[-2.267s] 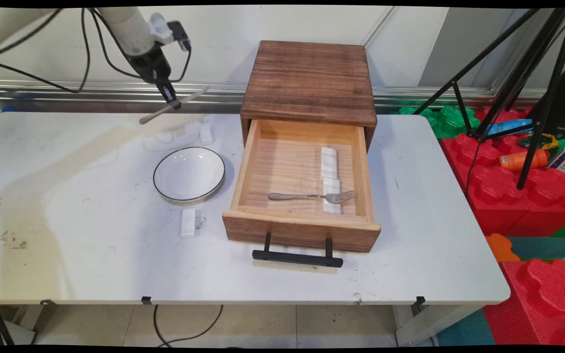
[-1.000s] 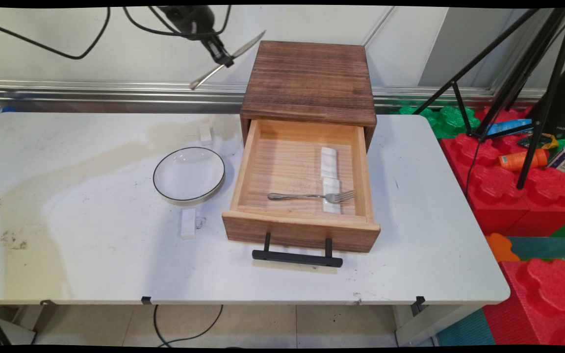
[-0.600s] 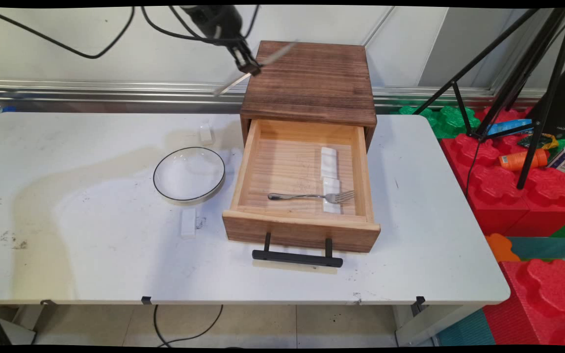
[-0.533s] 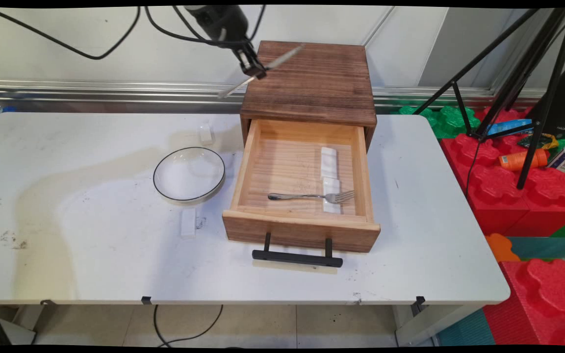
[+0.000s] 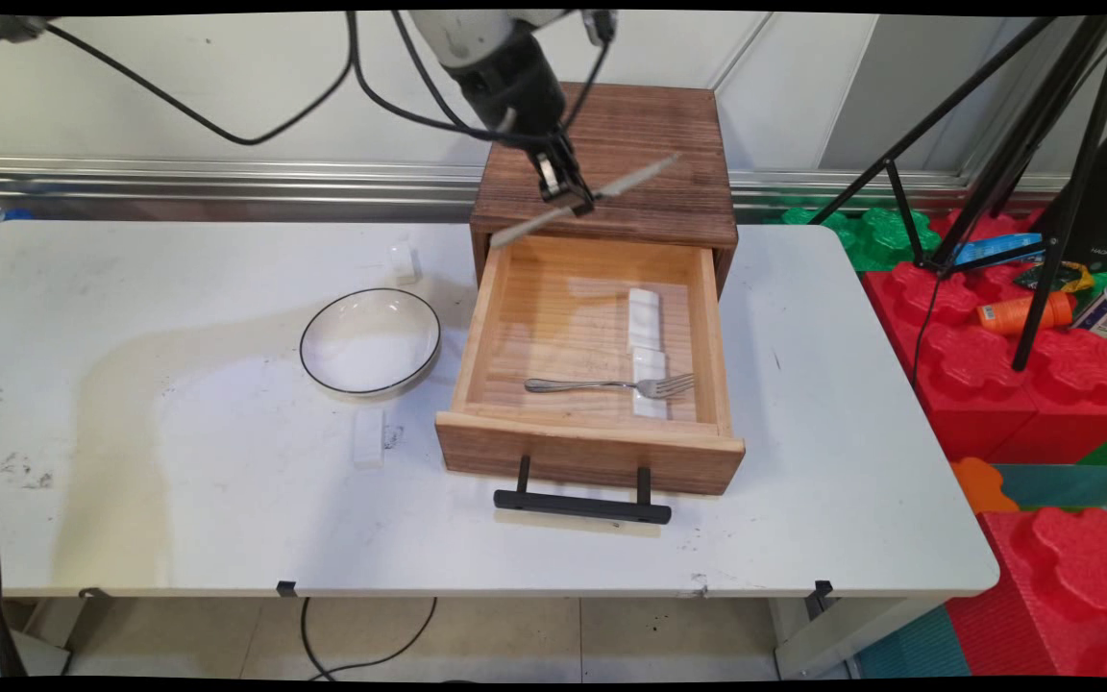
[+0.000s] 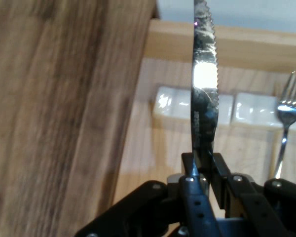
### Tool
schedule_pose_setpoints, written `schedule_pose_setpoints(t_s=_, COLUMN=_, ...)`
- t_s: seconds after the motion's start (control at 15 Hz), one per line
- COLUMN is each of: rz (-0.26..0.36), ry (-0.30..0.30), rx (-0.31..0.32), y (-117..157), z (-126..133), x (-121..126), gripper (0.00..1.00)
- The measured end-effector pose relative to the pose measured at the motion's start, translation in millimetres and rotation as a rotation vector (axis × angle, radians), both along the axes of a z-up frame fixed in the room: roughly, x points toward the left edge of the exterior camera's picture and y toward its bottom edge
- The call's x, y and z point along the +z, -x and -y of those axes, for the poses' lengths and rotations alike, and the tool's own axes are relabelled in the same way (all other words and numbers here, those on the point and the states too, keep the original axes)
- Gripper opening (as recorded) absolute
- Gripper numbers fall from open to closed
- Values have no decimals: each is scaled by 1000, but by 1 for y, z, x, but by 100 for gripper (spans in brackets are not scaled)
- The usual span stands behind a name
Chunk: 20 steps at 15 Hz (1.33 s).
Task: Place the picked object into the drawer
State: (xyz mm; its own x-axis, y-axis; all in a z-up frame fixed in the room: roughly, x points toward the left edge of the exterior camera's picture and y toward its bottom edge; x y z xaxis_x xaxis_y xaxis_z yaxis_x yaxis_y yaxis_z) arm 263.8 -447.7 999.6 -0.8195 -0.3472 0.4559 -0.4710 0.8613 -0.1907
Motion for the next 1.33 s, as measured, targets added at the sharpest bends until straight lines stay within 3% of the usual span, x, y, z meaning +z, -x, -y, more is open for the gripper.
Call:
schedule_pose_setpoints(t_s=0.33, rz=-8, ry=-33, rx=-58, y=18, z=10, x=-28, gripper=0)
schedule_pose_setpoints(t_s=0.67, rz=-14, ry=-70, rx=-114, y=23, z=28, x=-74, gripper=0)
schedule_pose_setpoints(t_s=1.33, rz=-9, ry=-84, rx=-160, y=24, z=50, x=-127, gripper=0)
